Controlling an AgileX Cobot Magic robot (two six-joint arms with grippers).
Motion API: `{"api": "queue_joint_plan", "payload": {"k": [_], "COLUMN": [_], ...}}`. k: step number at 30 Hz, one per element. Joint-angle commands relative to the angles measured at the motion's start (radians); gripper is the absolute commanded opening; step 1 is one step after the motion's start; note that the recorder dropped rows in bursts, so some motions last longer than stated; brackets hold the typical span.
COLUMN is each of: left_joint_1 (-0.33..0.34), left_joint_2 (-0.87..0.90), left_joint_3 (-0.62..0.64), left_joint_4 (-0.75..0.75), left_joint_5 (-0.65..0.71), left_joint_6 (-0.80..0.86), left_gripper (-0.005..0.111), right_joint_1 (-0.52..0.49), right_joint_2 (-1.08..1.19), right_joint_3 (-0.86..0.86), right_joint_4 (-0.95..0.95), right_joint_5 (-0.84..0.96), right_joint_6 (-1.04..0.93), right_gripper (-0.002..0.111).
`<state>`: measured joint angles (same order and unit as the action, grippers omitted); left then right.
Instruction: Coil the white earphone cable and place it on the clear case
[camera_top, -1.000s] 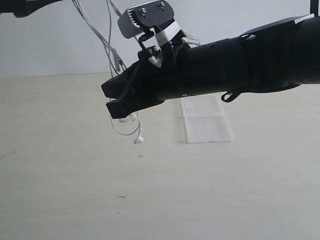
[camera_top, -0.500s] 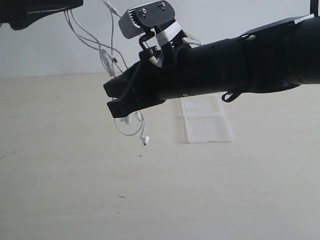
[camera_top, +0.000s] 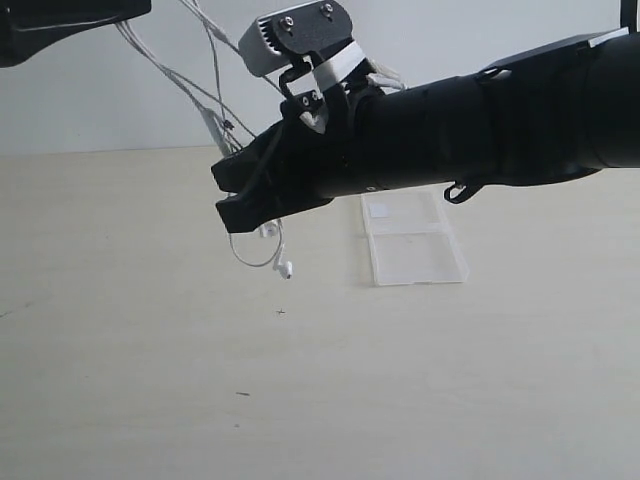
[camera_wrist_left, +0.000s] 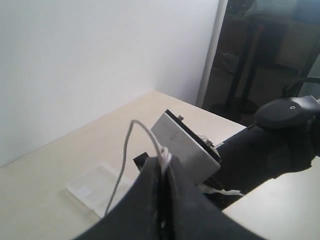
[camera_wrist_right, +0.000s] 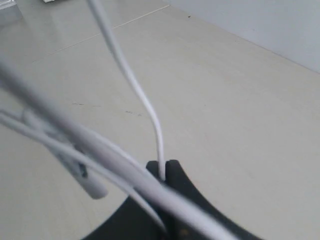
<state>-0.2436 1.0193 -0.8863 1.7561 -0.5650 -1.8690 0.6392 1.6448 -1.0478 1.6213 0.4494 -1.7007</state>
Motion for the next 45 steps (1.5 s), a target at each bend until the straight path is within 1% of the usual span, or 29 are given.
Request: {"api": "queue_joint_plan", "payload": {"k": [1, 5, 11, 16, 23, 28, 30, 32, 34, 38, 41, 45], "left_joint_1": [-0.006, -0.006, -0.006, -0.006, -0.006, -0.006, -0.006, -0.006, -0.006, -0.006, -0.006, -0.006], "left_joint_2": [-0.009, -0.009, -0.053, -0.096, -0.126, -0.124, -0.122, -0.122, -0.122, -0.122, -0.122, -0.122], "left_joint_3": [0.02, 0.079, 0.131, 0.133, 0.133, 0.133, 0.133, 0.133, 0.133, 0.133, 0.133, 0.133], "left_joint_4": [-0.012, -0.012, -0.012, -0.012, -0.012, -0.012, -0.012, -0.012, -0.012, -0.012, -0.012, -0.012], "left_joint_5": [0.009, 0.085, 0.191, 0.188, 0.132, 0.118, 0.118, 0.126, 0.139, 0.141, 0.141, 0.141], "left_joint_6": [-0.027, -0.045, -0.045, -0.052, -0.049, -0.049, -0.049, -0.049, -0.049, -0.049, -0.049, -0.049], "left_gripper": [0.0, 0.0, 0.0, 0.0, 0.0, 0.0, 0.0, 0.0, 0.0, 0.0, 0.0, 0.0], "right_joint_1": [0.001, 0.001, 0.001, 0.001, 0.001, 0.001, 0.001, 0.001, 0.001, 0.001, 0.001, 0.001], "right_joint_2": [-0.005, -0.014, -0.053, -0.087, -0.089, -0.089, -0.089, -0.089, -0.089, -0.089, -0.089, -0.089], "right_joint_3": [-0.007, -0.007, -0.007, -0.007, -0.007, -0.007, -0.007, -0.007, -0.007, -0.007, -0.007, -0.007], "right_joint_4": [-0.006, -0.022, -0.14, -0.275, -0.472, -0.64, -0.659, -0.642, -0.568, -0.398, -0.277, -0.21], "right_joint_5": [-0.016, -0.045, -0.113, -0.198, -0.214, -0.141, -0.103, -0.076, -0.031, 0.146, 0.312, 0.471], "right_joint_6": [-0.001, -0.001, 0.044, 0.116, 0.159, 0.073, 0.073, 0.084, 0.105, 0.105, 0.105, 0.098], "right_gripper": [0.0, 0.0, 0.0, 0.0, 0.0, 0.0, 0.0, 0.0, 0.0, 0.0, 0.0, 0.0]}}
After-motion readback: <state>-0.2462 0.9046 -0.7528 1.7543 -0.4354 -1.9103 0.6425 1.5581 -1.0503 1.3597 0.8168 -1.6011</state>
